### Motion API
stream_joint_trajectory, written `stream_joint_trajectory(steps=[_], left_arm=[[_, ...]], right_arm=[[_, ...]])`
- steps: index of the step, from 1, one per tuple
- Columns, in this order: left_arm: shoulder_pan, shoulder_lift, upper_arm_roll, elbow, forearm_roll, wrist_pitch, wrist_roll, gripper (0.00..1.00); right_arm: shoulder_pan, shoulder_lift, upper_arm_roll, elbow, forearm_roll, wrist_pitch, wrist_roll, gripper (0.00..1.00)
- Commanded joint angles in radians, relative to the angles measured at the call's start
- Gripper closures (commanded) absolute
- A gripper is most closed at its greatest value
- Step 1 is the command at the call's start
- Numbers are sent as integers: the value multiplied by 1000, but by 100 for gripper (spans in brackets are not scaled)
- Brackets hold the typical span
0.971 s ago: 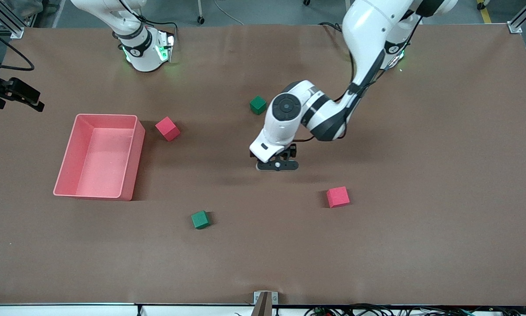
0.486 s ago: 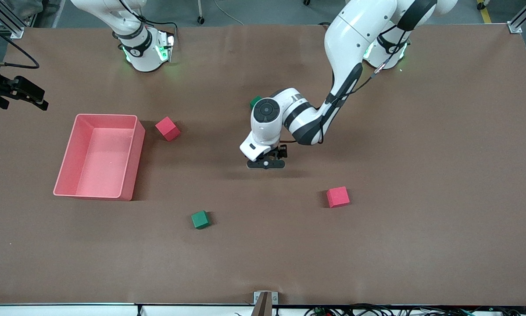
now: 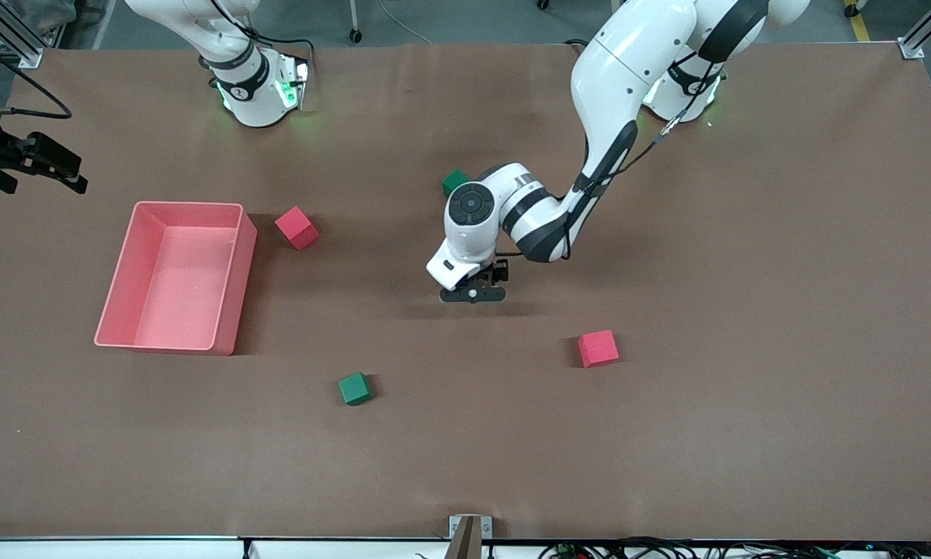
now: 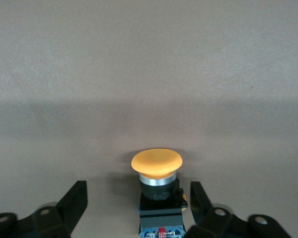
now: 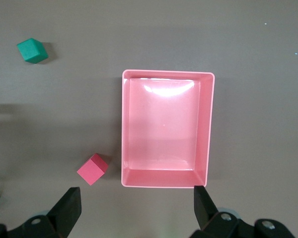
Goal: Place and upright button with both arms
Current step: 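Lower the left gripper onto the button and close on its base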
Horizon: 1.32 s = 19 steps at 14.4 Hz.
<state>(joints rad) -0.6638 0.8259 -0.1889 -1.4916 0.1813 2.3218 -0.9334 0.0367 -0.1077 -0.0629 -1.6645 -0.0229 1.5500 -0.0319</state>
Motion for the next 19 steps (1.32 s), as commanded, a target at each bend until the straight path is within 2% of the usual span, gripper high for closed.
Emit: stream_joint_trajectory(steps=[1,8,15,19], left_arm=[[-7,18,2,25,24,11,-28,26],[-7,27,2,30,23,14,-31,28],[-16,44,2,59,24,14,-70,56],[-16,45,2,59,24,14,-71,59]], right_arm=[[12,-29,8,-26,1,2,-11,0],[19,-23,5,-32,0,25,-62,0],[-9,-30,-20,-18,-17,12,-170,0],[-12,-26,-21,-18,-15,12,-164,0]])
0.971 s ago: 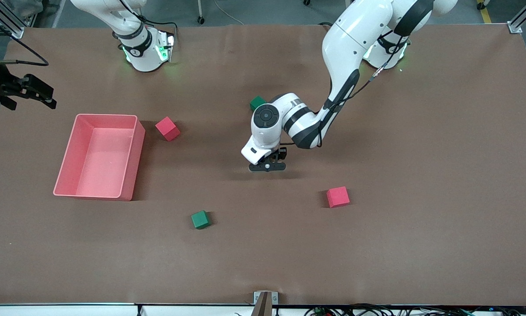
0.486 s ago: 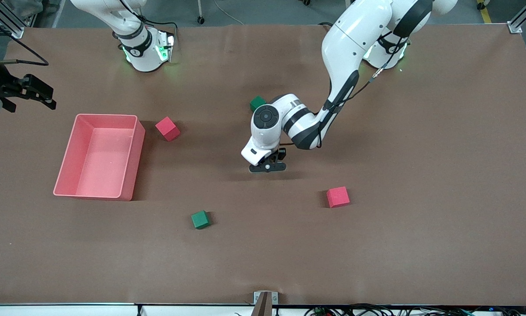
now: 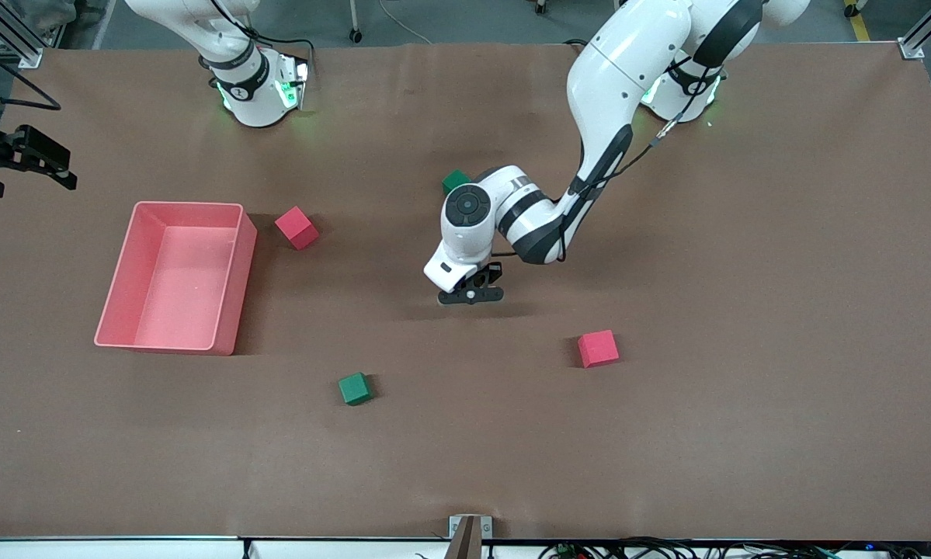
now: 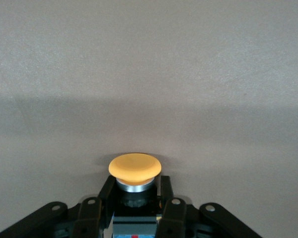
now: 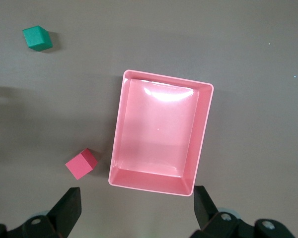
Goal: Place and upright button with both arms
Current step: 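Lower the left gripper onto the button and close on its base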
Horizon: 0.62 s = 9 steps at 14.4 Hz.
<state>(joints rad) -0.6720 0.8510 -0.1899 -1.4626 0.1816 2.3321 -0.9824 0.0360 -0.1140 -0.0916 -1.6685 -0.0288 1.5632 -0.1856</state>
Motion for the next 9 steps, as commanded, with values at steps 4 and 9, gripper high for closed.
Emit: stream_joint_trajectory(steps=[4,9], left_arm=[[-7,26,3,30,22,4,-24,64],[-1,22,3,30,18,4,-25,100]], right_arm=[[-34,-16,9,-14,-2,6,-12,0],[-31,-13,10,-7,1,3,-15,0]])
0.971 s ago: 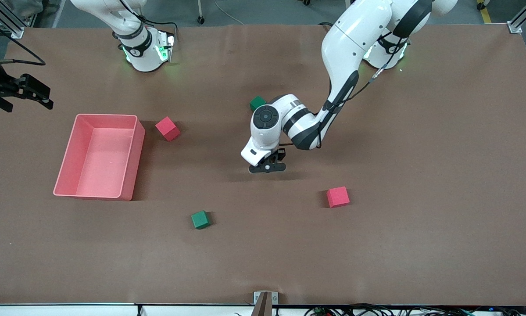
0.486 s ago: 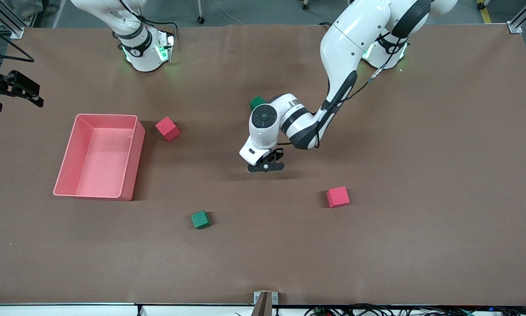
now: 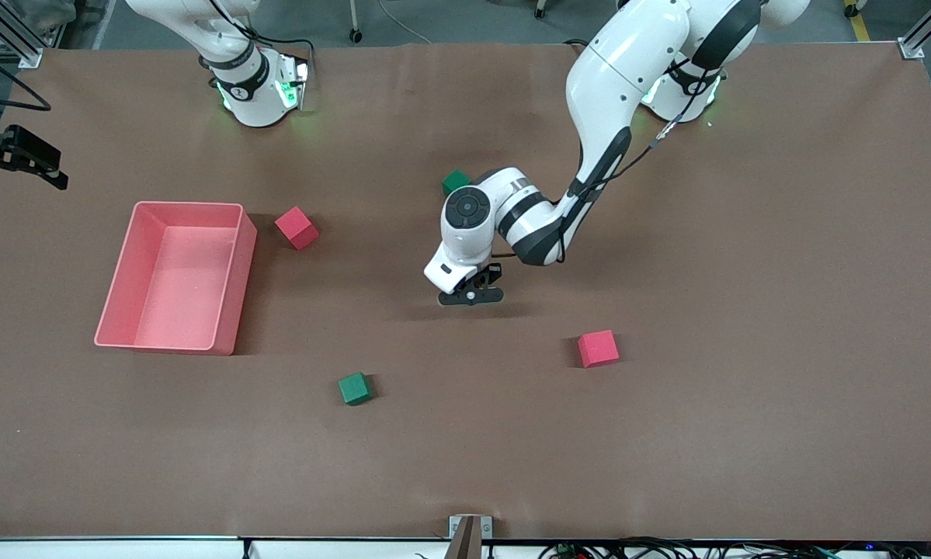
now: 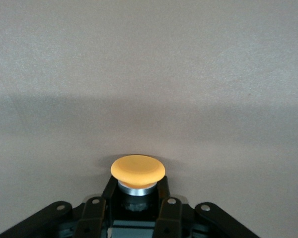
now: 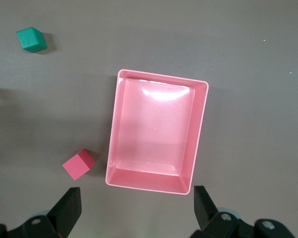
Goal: Place and upright button with both arms
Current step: 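Lift the button with the left gripper and carry it sideways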
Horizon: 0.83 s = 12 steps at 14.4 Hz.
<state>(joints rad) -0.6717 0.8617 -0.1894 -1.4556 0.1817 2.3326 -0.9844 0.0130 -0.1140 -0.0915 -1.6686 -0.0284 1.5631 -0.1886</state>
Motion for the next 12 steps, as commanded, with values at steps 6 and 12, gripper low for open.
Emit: stream_joint_trajectory(steps=[6,12], left_arm=[[7,-88,34,17,27,-102,-187,100],[122,-243,39,9,27,-372,-384,100]], right_arm=[[-4,-6,13,3,2,14,-9,0],[2,-3,16,16,4,12,-9,0]])
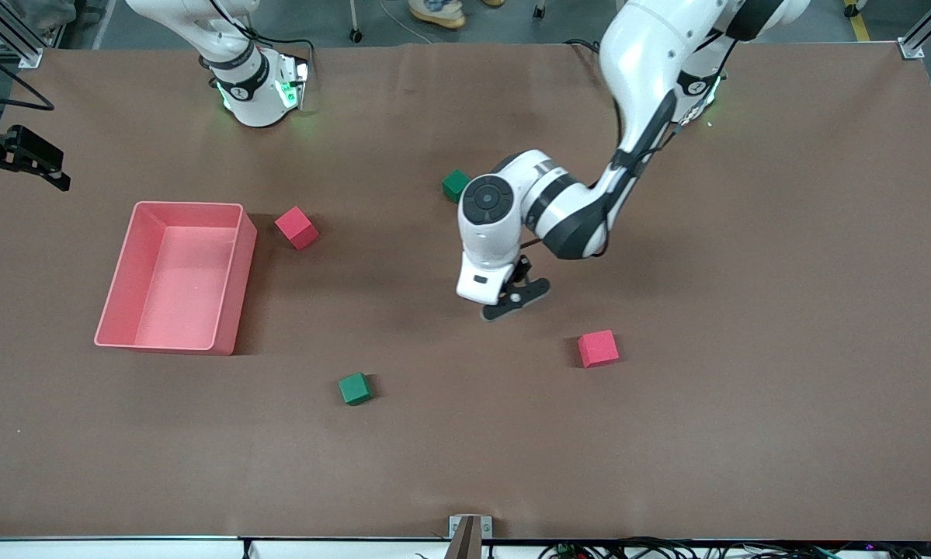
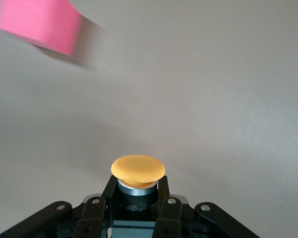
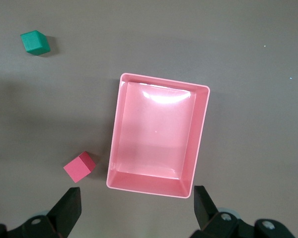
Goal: Place and upright button with both arms
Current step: 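Lift the button with the left gripper and carry it sideways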
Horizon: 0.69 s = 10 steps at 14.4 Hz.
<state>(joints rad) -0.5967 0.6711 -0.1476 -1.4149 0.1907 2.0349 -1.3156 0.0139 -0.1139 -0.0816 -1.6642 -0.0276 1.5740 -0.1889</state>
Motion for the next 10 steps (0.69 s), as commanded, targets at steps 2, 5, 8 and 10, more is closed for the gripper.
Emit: stream_joint_trajectory(steps=[2,5,8,10], left_arm=[[101,-85,-3,-32,19,-198,-102,100],[214,-134,-4,-50,21,-258,-100,100],[325,-157,-1,-55,24,-288,-87,100],[403,-183,-6,-88,117,-295,-68,100]], right_arm=[[9,-3,6,12,3,1,-7,0],[8,-1,5,21,3,3,-11,0],[8,2,5,26,2,3,-14,0],[5,2,5,26,2,3,-14,0]])
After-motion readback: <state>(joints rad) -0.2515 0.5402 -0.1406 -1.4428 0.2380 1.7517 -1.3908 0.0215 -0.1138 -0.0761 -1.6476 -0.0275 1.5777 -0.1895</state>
